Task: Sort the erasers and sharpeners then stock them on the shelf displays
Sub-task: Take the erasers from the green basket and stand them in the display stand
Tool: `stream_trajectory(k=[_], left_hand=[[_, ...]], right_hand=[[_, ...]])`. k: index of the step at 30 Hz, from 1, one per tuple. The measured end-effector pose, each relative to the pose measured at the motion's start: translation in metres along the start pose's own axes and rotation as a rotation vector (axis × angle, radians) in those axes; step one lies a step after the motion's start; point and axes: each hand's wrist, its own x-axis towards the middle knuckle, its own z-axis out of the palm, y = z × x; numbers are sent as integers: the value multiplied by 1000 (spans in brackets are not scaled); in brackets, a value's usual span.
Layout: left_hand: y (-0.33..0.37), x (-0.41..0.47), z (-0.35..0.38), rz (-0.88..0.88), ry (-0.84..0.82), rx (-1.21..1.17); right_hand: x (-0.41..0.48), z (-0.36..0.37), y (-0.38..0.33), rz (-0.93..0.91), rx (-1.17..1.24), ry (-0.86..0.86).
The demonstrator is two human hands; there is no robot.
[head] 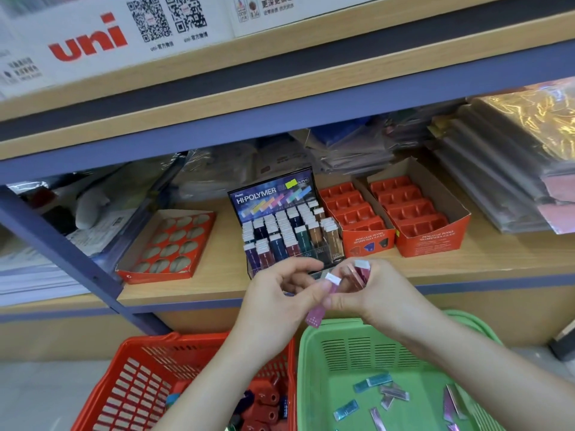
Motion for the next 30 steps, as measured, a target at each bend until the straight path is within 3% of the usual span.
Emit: stream_trajectory(k=[4,10,13,20,26,30], left_hand=[[8,-1,-11,-5,-23,49],[3,28,-62,51,341,74],[-12,40,-70,63,384,160],[-39,50,-62,96,397,324],[-58,52,-55,286,358,584],[-60,51,-52,299,354,671]], right_hand=[[0,4,1,26,-39,-10],[3,-3,-2,281,471,1],[1,-7,-5,282,565,-57],[0,-5,-4,291,588,-23],[0,-6,-4,269,562,-4],[-2,-5,-6,231,452,34]])
